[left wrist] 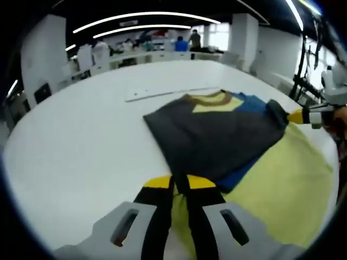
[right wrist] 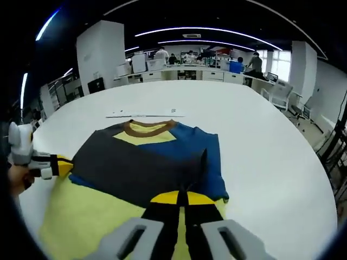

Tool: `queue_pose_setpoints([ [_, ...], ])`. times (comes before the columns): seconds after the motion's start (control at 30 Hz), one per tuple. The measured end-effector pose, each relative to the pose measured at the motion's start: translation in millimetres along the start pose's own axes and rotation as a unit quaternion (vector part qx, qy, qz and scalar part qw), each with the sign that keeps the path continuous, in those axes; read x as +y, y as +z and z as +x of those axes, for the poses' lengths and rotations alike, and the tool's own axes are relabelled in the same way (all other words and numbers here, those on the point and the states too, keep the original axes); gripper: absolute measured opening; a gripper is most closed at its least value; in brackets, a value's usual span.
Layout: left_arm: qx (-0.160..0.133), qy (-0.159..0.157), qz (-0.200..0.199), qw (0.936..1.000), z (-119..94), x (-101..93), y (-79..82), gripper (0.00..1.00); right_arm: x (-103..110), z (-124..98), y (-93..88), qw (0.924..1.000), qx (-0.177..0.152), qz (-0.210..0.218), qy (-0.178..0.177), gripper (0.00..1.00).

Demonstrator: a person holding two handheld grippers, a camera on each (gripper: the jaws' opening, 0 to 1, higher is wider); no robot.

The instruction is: Fold the garment on the visible template until the final outline fits inside the template.

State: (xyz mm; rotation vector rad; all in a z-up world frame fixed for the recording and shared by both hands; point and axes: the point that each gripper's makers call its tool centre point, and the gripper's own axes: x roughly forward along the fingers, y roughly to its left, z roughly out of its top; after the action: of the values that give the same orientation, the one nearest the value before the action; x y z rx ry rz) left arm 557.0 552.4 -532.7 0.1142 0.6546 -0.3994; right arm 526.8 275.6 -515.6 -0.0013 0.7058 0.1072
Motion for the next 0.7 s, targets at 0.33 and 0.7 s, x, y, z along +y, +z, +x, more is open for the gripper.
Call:
queue_pose_setpoints([
  [0.33,0.002,0.002,-0.004,1.0000,-0.2,-0.5,-0.2,0.07,-4.7,-3.9,-24.8,0.9996,0.029,0.000,-0.004,0.00],
  [0.7,0.000,0.002,-0.015,0.9999,-1.4,2.5,0.8,0.18,-15.4,-6.7,-26.3,0.9994,0.034,0.004,-0.008,0.16],
])
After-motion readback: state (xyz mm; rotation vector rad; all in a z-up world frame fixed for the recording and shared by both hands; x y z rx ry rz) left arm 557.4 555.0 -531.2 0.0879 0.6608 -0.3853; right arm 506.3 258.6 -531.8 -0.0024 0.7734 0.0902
